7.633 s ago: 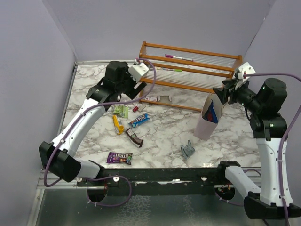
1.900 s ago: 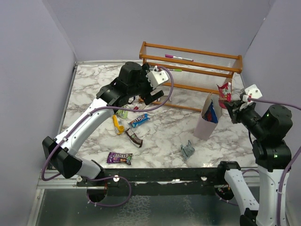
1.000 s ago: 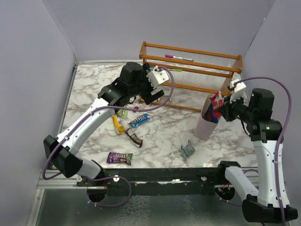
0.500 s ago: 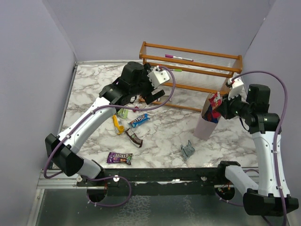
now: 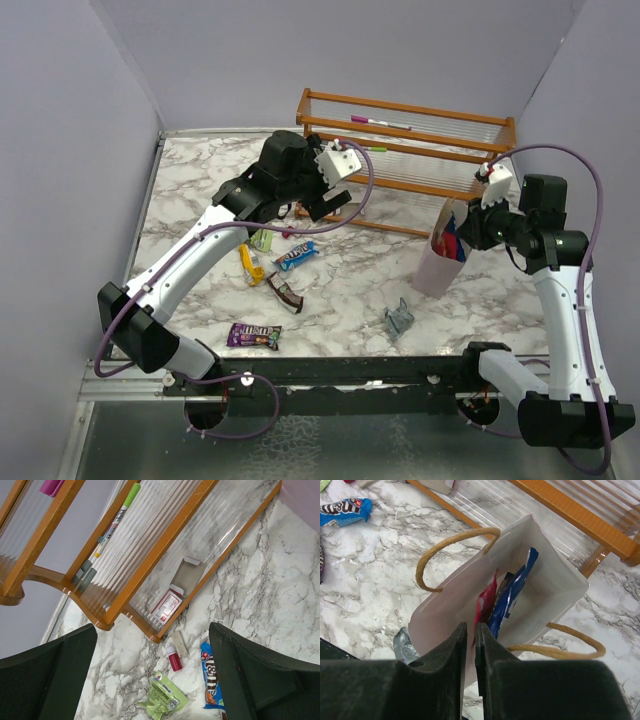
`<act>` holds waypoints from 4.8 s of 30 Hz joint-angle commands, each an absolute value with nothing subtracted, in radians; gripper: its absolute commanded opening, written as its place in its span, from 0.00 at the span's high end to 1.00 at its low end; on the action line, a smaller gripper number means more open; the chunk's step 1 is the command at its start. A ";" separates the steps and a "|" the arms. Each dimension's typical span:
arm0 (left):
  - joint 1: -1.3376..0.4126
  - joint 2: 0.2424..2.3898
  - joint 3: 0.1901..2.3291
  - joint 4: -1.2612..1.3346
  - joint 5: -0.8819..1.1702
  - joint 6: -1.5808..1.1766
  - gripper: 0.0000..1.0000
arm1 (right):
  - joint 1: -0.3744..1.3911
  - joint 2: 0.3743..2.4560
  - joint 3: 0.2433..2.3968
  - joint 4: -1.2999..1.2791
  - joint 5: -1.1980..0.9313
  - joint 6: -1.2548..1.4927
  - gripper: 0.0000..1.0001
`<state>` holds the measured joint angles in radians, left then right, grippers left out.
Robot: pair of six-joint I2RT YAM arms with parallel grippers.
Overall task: Place the snacks into the paper bag
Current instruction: Place the snack in the paper bag, then pick up the snack from the center of the board, then place the snack in the paper bag.
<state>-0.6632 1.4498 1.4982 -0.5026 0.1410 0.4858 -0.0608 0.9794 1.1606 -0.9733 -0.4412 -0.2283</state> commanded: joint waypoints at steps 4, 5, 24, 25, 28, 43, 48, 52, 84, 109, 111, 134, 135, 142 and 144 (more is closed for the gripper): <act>-0.669 1.461 1.539 -0.508 0.118 0.485 0.02 | -0.067 0.986 1.184 -0.970 -0.471 -0.223 0.82; -0.669 1.462 1.541 -0.513 0.117 0.486 0.02 | -0.067 0.983 1.183 -0.971 -0.472 -0.221 0.81; -0.518 1.482 1.506 -0.555 0.147 0.390 0.02 | -0.067 0.928 1.358 -0.979 -0.700 -0.314 0.61; -0.489 1.483 1.502 -0.567 0.175 0.385 0.02 | -0.067 0.929 1.369 -0.976 -0.710 -0.316 0.60; -0.410 1.475 1.460 -0.591 0.247 0.376 0.03 | -0.067 0.932 1.391 -0.962 -0.745 -0.325 0.59; -0.169 1.423 1.127 -0.651 0.317 0.474 0.04 | -0.067 0.962 1.315 -0.794 -0.849 -0.367 0.52; -0.107 1.517 1.131 -0.602 0.312 0.464 0.06 | -0.067 0.951 1.290 -0.761 -0.872 -0.351 0.52; -0.057 1.634 1.195 -0.608 0.360 0.451 0.11 | -0.067 0.934 1.284 -0.759 -0.868 -0.350 0.52; 0.005 1.936 1.327 -0.674 0.559 0.479 0.86 | -0.067 0.937 1.259 -0.769 -0.867 -0.338 0.50; -0.263 1.571 1.565 -0.660 0.689 0.311 1.00 | -0.061 1.059 1.385 -0.519 -1.088 -0.015 0.50; -0.332 1.559 1.587 -0.607 0.645 0.290 1.00 | -0.052 1.067 1.374 -0.453 -1.096 0.040 0.50; -0.666 1.576 1.665 -0.300 0.478 0.044 1.00 | 0.115 1.225 1.215 -0.152 -0.958 0.306 0.41; -0.670 1.578 1.664 -0.299 0.475 0.039 1.00 | 0.115 1.227 1.207 -0.142 -0.958 0.315 0.41; -0.697 1.587 1.646 -0.279 0.479 0.013 1.00 | 0.115 1.227 1.160 -0.087 -0.930 0.365 0.61; -0.701 1.586 1.640 -0.277 0.487 0.013 1.00 | 0.115 1.224 1.156 -0.093 -0.900 0.367 0.72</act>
